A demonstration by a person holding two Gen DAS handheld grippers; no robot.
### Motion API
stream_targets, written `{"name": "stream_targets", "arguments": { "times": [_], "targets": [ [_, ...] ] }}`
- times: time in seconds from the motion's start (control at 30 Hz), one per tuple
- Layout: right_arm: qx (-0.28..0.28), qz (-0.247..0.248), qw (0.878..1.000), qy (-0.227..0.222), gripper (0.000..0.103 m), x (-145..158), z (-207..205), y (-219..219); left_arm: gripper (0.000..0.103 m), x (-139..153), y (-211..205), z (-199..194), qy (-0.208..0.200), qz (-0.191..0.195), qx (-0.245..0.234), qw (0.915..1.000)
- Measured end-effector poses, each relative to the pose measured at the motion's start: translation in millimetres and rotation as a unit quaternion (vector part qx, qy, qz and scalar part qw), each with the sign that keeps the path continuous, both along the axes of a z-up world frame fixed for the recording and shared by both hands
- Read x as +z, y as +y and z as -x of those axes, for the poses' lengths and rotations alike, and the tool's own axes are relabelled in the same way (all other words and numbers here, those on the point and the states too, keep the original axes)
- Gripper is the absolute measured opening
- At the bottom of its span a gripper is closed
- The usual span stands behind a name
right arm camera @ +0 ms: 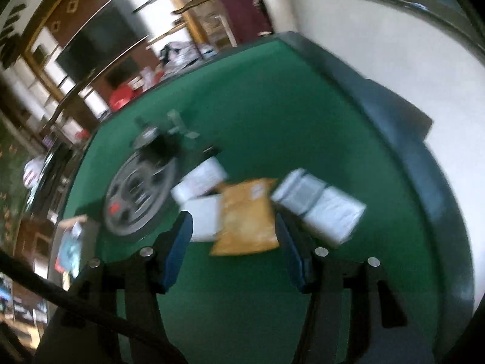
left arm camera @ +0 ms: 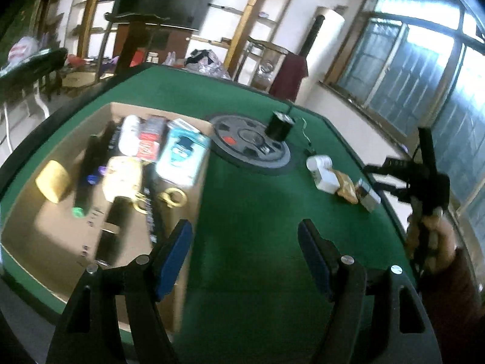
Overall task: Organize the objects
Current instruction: 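Move both tools back over the remaining items, then grasp the white pill bottle with the right tool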
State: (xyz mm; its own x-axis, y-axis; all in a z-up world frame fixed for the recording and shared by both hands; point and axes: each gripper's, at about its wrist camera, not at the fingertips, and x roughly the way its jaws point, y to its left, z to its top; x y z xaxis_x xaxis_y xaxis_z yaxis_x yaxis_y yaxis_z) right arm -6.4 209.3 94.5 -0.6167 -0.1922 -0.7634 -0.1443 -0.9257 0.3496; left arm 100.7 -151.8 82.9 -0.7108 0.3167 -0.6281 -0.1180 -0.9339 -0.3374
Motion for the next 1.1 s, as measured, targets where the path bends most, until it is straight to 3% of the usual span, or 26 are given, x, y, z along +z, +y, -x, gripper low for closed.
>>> {"name": "stream_targets", "arguments": {
  "times": [0.27, 0.37, 0.5, 0.57, 0.67, 0.83, 0.97, 1.1],
  "targets": [
    [0.048, 0.042, 0.998, 0.007, 0.056, -5.2, 39.7, -7.2, 0.066, -4.7, 21.7, -2.6, -0.020, 0.002, -0.014, 0.9997],
    [0.049, 0.021, 0.999, -0.005, 0.056, -12.1, 75.9, -21.6, 0.067, -4.0, 28.7, -5.7, -0.021, 0.005, -0.018, 0.9996],
    [0.044, -0.025, 0.997, -0.051, 0.056, -32.6, 121.2, -37.5, 0.067, -0.9, 31.5, -10.8, -0.019, 0.016, -0.020, 0.9995],
    [0.050, -0.020, 0.995, -0.083, 0.056, -47.6, 132.4, -44.2, 0.067, -1.0, 30.2, -10.8, -0.022, 0.020, -0.020, 0.9994],
    [0.064, -0.005, 0.994, -0.084, 0.049, -53.2, 128.5, -52.8, 0.067, -3.6, 25.8, -7.8, -0.026, 0.023, -0.016, 0.9993],
    [0.155, -0.020, 0.984, -0.080, 0.039, -51.1, 104.7, -90.9, 0.067, -10.6, 19.9, 1.4, -0.034, 0.015, -0.012, 0.9992],
    [0.243, -0.025, 0.966, -0.085, 0.038, -51.7, 67.6, -133.0, 0.067, -18.3, 15.3, 5.6, -0.048, 0.000, -0.012, 0.9988],
    [0.327, 0.011, 0.938, -0.115, 0.038, -57.4, 25.7, -167.6, 0.066, -24.3, 14.3, 7.4, -0.060, -0.001, -0.014, 0.9981]
  ]
}}
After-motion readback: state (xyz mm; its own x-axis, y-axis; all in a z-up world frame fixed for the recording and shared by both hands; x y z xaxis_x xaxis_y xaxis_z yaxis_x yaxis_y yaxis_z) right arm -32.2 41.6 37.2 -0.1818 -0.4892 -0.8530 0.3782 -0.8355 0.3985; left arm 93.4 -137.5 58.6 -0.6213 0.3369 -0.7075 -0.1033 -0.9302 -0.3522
